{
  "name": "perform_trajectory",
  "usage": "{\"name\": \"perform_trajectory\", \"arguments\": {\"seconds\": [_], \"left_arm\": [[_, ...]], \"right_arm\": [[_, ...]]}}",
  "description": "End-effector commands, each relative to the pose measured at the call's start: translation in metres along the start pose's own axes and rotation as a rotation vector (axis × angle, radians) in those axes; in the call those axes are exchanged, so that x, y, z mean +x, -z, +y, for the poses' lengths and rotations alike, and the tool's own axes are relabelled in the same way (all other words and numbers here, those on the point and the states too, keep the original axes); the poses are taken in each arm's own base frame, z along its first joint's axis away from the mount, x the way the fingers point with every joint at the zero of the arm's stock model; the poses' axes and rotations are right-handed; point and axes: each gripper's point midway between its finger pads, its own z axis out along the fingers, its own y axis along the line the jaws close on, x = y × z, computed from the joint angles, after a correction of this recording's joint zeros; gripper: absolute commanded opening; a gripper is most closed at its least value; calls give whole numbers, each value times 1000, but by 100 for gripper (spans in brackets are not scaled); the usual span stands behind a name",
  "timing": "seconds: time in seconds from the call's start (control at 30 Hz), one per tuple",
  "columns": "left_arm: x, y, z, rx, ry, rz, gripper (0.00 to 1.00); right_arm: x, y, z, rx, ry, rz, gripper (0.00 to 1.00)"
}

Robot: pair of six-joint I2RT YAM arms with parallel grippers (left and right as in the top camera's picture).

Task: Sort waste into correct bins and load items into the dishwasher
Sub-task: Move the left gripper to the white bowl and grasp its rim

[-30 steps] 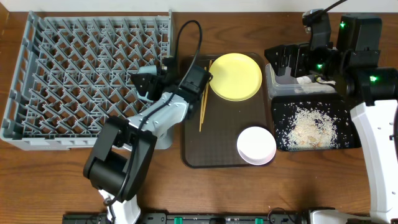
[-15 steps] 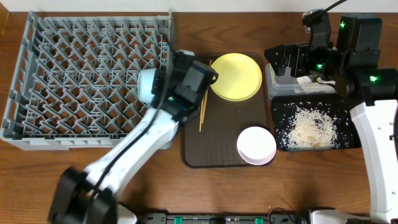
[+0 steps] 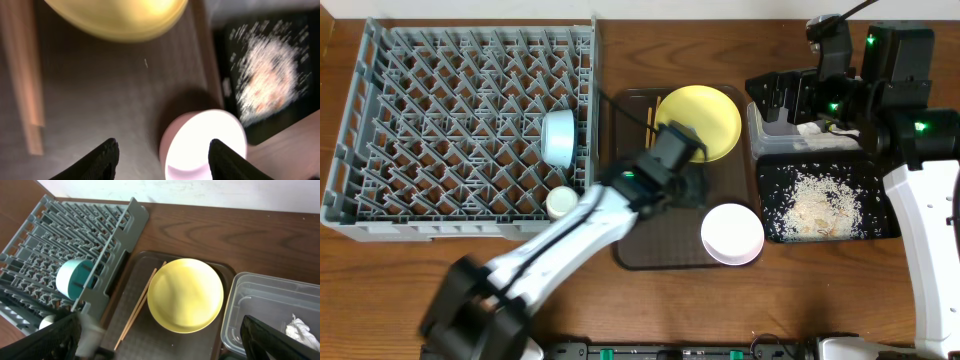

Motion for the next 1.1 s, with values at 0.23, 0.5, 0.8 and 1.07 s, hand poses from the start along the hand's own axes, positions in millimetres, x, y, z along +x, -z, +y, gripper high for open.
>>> {"name": "perform_trajectory", "arguments": {"seconds": [0.23, 0.5, 0.8, 1.07], "left_arm": [[44, -49, -12, 60, 106, 229, 58], [49, -55, -10, 52, 105, 247, 58], [61, -78, -7, 15, 84, 281, 39], [64, -83, -3, 4, 108, 293, 9]], "right_arm": [[-4, 2, -1, 3, -8, -10, 99], [-4, 2, -1, 3, -8, -10, 99], [-4, 2, -1, 3, -8, -10, 99], [-4, 2, -1, 3, -8, -10, 99]]}}
